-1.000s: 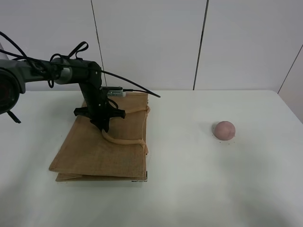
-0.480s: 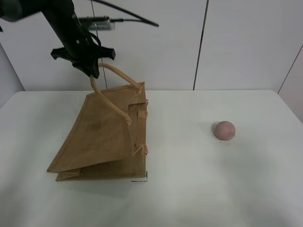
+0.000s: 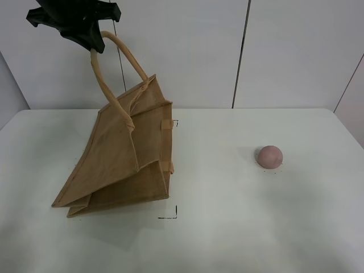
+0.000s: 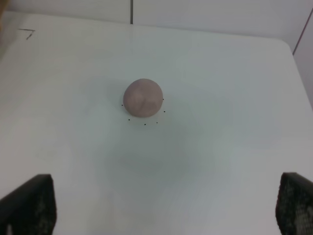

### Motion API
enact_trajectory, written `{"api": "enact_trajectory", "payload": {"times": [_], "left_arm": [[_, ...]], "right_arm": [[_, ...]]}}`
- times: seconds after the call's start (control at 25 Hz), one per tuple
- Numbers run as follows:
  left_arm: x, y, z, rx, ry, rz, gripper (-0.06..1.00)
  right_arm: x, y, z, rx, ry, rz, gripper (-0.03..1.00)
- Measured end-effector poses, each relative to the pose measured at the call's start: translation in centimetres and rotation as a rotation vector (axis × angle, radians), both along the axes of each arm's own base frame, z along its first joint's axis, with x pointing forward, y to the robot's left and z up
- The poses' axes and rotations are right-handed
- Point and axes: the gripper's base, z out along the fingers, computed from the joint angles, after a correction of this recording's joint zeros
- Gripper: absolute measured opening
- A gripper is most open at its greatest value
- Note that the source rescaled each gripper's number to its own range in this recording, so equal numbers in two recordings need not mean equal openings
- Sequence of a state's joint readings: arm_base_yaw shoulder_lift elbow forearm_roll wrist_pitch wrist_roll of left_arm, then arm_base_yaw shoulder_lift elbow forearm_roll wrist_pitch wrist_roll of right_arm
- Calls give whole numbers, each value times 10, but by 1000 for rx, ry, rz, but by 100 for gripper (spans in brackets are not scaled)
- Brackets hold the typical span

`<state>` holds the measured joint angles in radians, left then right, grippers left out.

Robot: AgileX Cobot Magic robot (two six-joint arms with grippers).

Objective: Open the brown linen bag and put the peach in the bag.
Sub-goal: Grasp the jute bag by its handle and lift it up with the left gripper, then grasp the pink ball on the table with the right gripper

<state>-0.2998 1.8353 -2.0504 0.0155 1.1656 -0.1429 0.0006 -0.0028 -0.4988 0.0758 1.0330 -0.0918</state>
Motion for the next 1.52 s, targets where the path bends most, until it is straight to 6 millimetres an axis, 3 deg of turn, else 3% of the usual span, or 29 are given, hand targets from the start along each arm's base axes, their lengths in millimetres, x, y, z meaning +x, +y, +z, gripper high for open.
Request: {"api": "enact_trajectory", "payload": {"times": [0.28,0.4,0.56,0.68,0.84,1.08,1.2,1.36,1.52], "left_arm": [[-2,-1,2,-7,-3,-18,0],[-5,0,7,-9,-16,-21,0],[-10,2,14,-9,-34,-19,0],[-11,2,15,-14,-35,-22,0],[-11,2,15,-13,-35,-24,0],[-11,2,15,-13,-35,-24,0],[-11,2,15,-13,-35,-24,0],[-11,2,15,-13,-35,-24,0],[-11,2,15,-13,-35,-25,0]], "right_arm": [[5,0,0,0,32,0,100],[23,0,-1,0,145,0,100],[64,0,4,3,297,-4,100],[106,0,11,10,385,-8,100],[179,0,9,15,544,-13,100],[301,0,-27,14,760,-15,100],[351,5,-47,8,836,0,100],[397,26,-75,-16,900,52,100],[420,44,-103,-11,946,64,100]]}}
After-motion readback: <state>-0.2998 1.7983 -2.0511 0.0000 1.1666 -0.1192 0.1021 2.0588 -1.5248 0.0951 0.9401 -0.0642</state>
